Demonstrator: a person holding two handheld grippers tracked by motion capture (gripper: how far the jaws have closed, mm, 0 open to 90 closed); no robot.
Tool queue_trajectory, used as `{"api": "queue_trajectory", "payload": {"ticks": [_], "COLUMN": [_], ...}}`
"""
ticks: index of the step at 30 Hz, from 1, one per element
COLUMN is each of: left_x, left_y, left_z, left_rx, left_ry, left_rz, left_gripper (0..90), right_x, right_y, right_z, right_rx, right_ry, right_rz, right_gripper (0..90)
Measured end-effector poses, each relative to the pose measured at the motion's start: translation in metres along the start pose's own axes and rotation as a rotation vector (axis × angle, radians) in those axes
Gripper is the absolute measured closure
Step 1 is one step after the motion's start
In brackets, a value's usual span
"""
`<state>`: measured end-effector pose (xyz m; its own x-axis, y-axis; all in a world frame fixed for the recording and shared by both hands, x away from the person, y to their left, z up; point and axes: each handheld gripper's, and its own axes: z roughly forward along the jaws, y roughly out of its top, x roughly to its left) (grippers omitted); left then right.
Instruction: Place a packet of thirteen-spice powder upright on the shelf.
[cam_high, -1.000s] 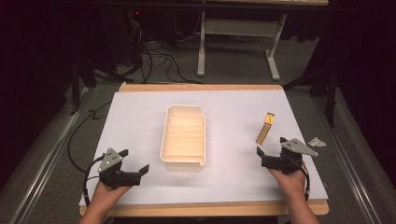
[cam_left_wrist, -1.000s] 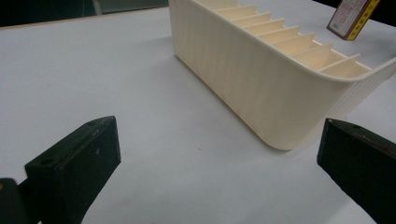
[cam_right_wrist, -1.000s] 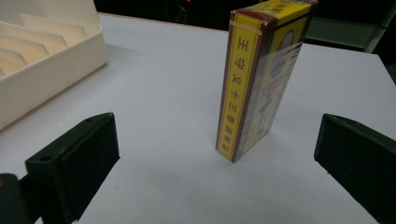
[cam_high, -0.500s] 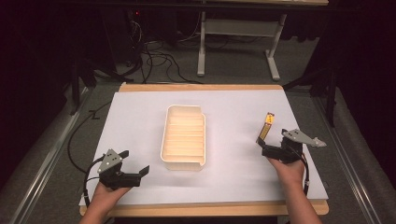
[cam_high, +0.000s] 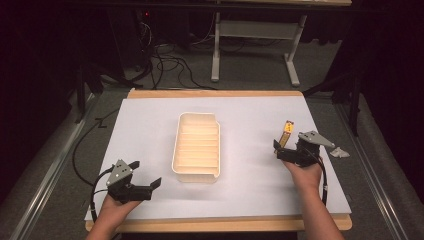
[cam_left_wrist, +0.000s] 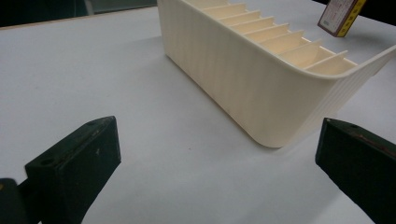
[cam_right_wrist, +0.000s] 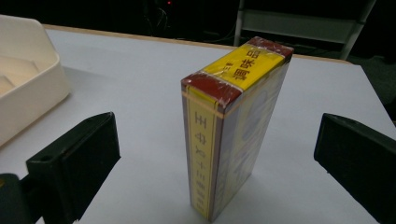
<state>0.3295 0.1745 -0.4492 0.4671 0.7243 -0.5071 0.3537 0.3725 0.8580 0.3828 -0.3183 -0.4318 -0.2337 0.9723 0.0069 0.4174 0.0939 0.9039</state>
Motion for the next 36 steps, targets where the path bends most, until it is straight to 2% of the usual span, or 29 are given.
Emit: {"api": "queue_trajectory", "payload": {"ticks": [5,11,15,20,26,36], "left_x": [0.001,0.002,0.001,0.000,0.000,0.000], "left_y": [0.001,-0.001,0.001,-0.001,-0.001,-0.002], "left_z": [0.000,0.000,0.000,-0.001,-0.002,-0.001], "left_rx": [-0.004,0.003,-0.006,0.001,0.000,0.006], "left_ry": [-0.001,0.005,0.006,0.010,0.015,0.012], "left_rz": [-0.001,0.006,0.000,0.009,0.011,0.013], "left_gripper": [0.7,0.7,0.7,0.7,0.7,0.7], "right_x": [-0.001,0.002,0.002,0.000,-0.004,-0.002], "right_y": [0.005,0.002,0.000,0.000,0.001,0.003], "right_z": [0.010,0.017,0.019,0.019,0.022,0.023], "right_rx": [-0.001,-0.018,-0.020,-0.037,-0.035,-0.048], "right_ry": [-0.012,-0.029,-0.024,-0.042,-0.040,-0.050], "right_rz": [0.038,0.038,0.039,0.043,0.055,0.059], "right_gripper": [2.0,5.6,7.6,11.9,17.0,24.5]}}
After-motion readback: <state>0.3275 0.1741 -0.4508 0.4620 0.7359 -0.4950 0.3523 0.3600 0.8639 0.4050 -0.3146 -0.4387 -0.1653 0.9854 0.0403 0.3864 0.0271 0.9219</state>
